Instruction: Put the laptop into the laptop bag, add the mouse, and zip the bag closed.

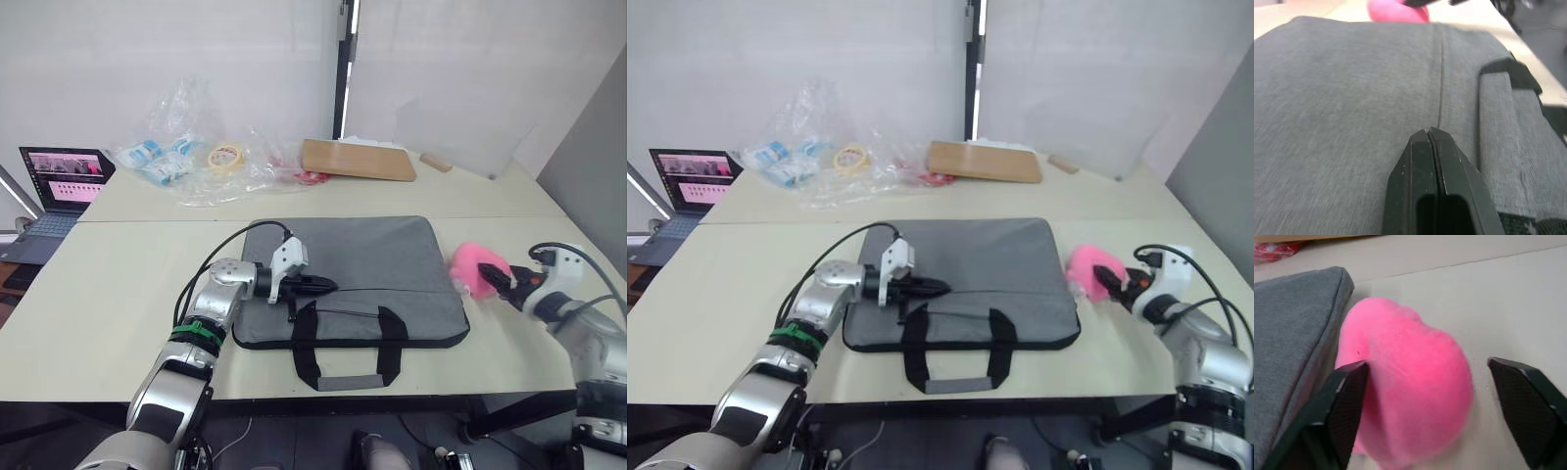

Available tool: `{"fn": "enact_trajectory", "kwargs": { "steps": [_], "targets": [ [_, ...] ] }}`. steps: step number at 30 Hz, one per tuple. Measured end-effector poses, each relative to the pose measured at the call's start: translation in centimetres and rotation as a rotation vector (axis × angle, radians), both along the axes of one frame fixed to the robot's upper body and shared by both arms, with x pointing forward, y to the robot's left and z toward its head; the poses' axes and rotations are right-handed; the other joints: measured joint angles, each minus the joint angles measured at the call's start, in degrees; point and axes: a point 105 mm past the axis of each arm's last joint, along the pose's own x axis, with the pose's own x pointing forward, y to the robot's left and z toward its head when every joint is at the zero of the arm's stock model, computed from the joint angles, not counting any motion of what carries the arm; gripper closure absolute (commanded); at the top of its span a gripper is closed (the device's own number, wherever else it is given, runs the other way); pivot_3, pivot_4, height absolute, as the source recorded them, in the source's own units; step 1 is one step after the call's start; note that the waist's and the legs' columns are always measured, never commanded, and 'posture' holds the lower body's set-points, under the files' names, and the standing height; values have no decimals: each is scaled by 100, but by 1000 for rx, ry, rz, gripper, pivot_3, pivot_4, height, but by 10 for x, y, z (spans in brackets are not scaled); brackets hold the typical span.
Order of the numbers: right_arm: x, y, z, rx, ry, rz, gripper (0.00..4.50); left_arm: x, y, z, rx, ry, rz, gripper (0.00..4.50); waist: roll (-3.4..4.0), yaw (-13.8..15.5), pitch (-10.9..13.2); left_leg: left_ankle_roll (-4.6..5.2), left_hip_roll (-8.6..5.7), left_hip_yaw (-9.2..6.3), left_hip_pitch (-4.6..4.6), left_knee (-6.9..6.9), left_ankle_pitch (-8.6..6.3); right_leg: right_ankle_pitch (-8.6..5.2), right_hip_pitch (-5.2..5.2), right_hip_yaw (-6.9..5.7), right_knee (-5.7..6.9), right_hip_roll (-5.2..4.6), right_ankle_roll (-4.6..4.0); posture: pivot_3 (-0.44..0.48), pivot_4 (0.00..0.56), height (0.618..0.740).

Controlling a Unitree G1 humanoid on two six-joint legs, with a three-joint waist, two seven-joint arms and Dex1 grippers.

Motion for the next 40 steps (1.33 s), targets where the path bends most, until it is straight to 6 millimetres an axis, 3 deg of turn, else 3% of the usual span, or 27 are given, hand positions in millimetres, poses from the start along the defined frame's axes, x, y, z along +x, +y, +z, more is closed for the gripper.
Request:
{"fn": "enact_trajectory", "kwargs": {
  "steps": [4,8,11,13,18,22,26,33,40],
  "targets": [
    [-5,-9,19,-61,-88,15,0,0,22,7,-51,38,94,2357,2,-14,17,-11,2,3,0,-6,6,0,-6,3,2,3,0,0,150,740],
    [3,-6,58,-143,-229,108,0,0,44,24,-126,10,217,1043,8,-4,76,-15,-7,15,-3,-3,8,1,-19,26,4,1,2,0,150,740],
    [6,-4,91,-354,-295,248,0,-1,85,49,-161,-72,387,34,1,-7,89,-21,-4,36,-17,-22,12,1,-61,43,16,11,1,0,150,740],
    [7,-5,99,-454,-291,317,0,-3,127,59,-134,-131,545,34,-4,-21,92,-30,5,47,-16,-38,16,-1,-73,39,12,22,-3,0,150,740],
    [15,-21,86,-569,-195,333,0,-21,233,71,-76,-204,959,34,-2,-132,116,-50,1,74,-6,-41,25,-4,-86,22,9,9,-7,0,150,740],
    [17,-37,85,-612,-137,300,0,-56,303,42,140,-180,1172,34,16,-161,139,-87,7,71,-5,-53,36,-12,-86,-5,15,6,-15,0,150,740],
    [19,-43,85,-632,-120,271,0,-69,329,18,252,-151,1253,34,12,-144,159,-131,16,50,-24,-54,56,-19,-85,-26,36,7,-29,0,150,740],
    [19,-47,77,-615,-83,259,0,-69,338,39,298,-246,1259,34,15,-162,167,-147,22,42,-39,-54,65,-25,-85,-28,55,6,-42,0,150,740],
    [18,-55,85,-610,-88,215,0,-69,344,40,293,-269,1270,34,16,-170,169,-147,22,41,-41,-54,65,-25,-87,-31,55,6,-43,0,150,740]
  ]
}}
